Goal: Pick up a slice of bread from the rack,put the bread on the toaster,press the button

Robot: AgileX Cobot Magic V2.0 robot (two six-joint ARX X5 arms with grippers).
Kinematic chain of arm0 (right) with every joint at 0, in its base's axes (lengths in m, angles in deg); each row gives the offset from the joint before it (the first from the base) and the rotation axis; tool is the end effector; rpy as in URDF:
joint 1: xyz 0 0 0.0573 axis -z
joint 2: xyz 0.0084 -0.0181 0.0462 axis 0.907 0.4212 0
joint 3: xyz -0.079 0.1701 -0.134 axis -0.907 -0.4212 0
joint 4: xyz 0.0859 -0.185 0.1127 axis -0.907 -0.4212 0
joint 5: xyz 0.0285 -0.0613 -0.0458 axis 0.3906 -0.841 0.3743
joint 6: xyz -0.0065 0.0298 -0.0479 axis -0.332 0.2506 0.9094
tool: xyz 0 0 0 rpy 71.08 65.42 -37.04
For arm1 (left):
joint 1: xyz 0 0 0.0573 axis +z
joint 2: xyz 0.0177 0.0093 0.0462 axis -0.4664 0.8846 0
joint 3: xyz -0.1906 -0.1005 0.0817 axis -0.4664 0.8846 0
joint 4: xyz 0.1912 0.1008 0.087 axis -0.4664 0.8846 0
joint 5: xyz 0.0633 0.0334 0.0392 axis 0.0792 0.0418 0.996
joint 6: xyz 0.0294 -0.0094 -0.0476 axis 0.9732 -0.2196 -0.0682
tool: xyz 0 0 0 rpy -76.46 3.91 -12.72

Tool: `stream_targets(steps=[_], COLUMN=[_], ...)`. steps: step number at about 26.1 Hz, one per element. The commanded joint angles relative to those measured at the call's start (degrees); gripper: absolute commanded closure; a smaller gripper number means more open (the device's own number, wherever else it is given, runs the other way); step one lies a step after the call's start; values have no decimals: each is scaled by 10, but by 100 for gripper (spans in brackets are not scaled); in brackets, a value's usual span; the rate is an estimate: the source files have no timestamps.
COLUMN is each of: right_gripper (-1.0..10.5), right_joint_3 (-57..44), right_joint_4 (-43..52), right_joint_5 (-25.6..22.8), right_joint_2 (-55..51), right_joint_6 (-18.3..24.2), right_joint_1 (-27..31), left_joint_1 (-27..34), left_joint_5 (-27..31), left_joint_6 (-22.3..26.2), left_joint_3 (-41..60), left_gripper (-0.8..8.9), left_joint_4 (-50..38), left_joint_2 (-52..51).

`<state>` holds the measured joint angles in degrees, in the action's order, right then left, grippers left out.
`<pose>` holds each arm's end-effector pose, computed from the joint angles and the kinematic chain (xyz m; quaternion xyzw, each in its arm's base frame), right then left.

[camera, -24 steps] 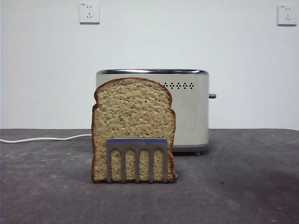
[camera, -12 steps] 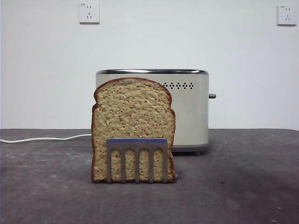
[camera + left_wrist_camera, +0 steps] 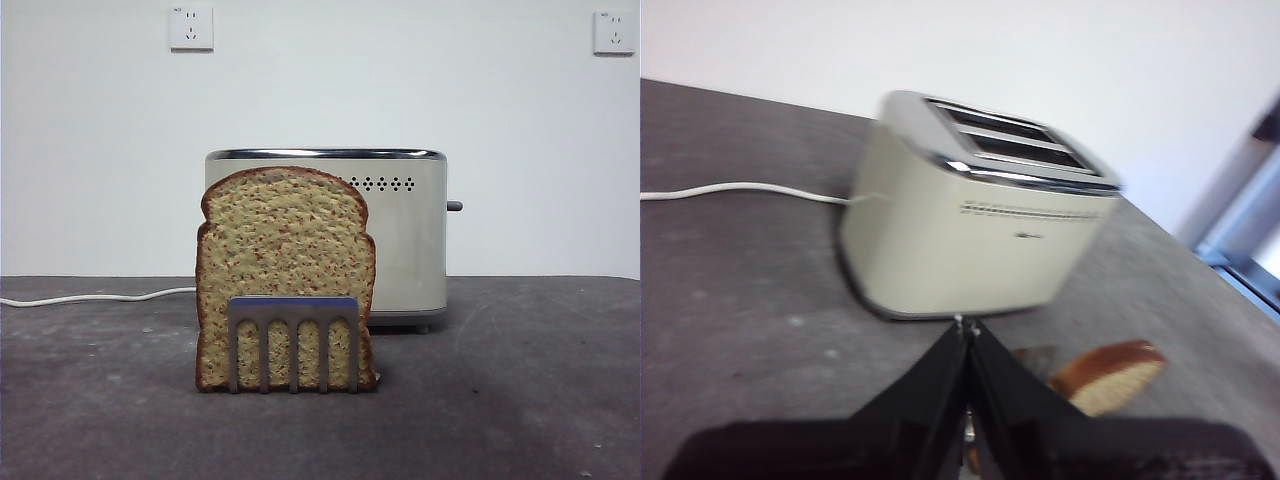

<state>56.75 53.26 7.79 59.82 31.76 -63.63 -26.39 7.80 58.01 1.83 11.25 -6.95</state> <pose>0.1148 0.0082 0.2693 0.1419 0.1692 0.1323 0.9663 0.0986 -0.0159 0.2456 -0.1545 0.1283 -0.2529 0.9464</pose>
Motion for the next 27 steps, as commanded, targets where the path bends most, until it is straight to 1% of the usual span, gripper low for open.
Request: stream_targets(steps=[1,3,6,9,12,15,19,20,22,23,25,27], right_gripper=[958,958,958,958,958,958,958,958,958,958,958,958], right_joint_3=[63,110,173,230,277,304,305,305,305,305,305,305], right_joint_4=[-59,-105,-166,-225,-283,-318,-318,-318,-318,-318,-318,-318], right_joint_5=[14,39,64,81,84,81,79,79,79,80,80,80], right_joint_2=[41,71,109,140,164,179,180,180,180,180,181,181], right_joint_6=[81,120,163,197,227,241,241,241,241,241,241,241], right_joint_1=[-2,-2,-9,-19,-35,-50,-56,-56,-56,-56,-57,-57], left_joint_1=[2,2,0,-7,-17,-32,-45,-49,-57,-65,-85,-114], left_joint_5=[-38,-66,-96,-103,-110,-110,-109,-109,-109,-109,-106,-82], left_joint_6=[66,112,182,237,280,316,331,332,332,332,335,351], left_joint_3=[-47,-87,-148,-207,-253,-281,-285,-285,-287,-292,-314,-344], left_gripper=[821,821,821,822,822,822,799,689,256,182,185,185], left_joint_4=[30,67,134,205,262,300,304,300,282,275,272,276], left_joint_2=[36,66,107,141,167,180,181,181,189,195,219,253])
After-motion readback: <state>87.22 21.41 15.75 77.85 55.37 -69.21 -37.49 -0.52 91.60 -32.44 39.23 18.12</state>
